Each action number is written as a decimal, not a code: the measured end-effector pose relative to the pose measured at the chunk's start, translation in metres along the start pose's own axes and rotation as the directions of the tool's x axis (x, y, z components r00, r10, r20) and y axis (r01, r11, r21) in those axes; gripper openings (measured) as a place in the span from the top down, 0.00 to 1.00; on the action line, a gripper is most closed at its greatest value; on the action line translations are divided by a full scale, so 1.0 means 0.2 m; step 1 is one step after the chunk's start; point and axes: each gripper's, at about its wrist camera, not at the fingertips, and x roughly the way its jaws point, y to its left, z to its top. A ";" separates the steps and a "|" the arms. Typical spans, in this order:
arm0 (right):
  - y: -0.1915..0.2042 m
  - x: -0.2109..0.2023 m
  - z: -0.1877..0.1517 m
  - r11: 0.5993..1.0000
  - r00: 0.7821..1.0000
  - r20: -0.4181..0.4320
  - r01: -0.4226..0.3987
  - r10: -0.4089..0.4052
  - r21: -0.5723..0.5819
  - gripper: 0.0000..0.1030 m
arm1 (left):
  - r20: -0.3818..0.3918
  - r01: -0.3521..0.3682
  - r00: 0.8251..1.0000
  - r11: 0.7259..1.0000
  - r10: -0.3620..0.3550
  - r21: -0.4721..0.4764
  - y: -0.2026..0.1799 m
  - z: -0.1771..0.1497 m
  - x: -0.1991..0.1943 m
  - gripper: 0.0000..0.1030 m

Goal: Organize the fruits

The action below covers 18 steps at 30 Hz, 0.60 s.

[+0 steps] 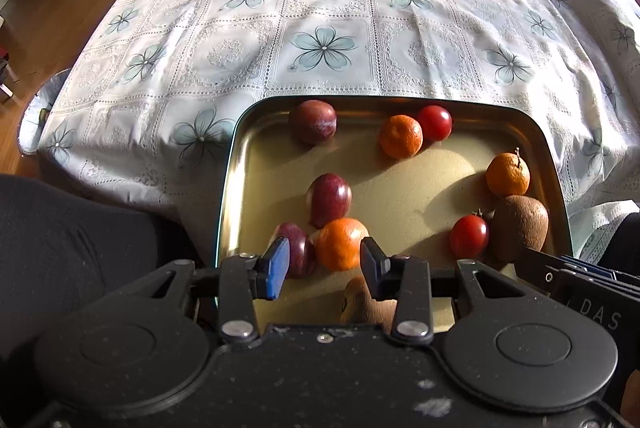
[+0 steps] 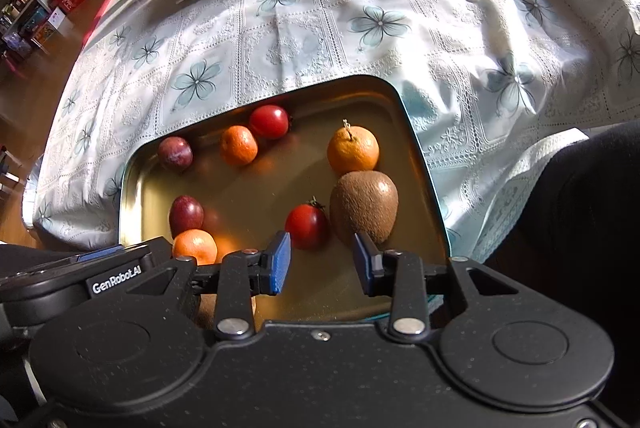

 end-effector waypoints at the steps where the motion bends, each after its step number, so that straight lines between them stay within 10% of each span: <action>1: 0.00 0.00 -0.01 1.000 1.000 0.001 0.001 -0.001 -0.003 0.56 | 0.005 -0.001 1.000 1.000 0.001 0.000 0.00 -0.01 -0.01 0.60; 18: -0.01 -0.03 -0.26 0.994 0.992 0.121 0.051 -0.040 -0.093 0.56 | 0.141 -0.024 0.990 1.000 0.021 0.017 0.01 -0.31 -0.05 0.60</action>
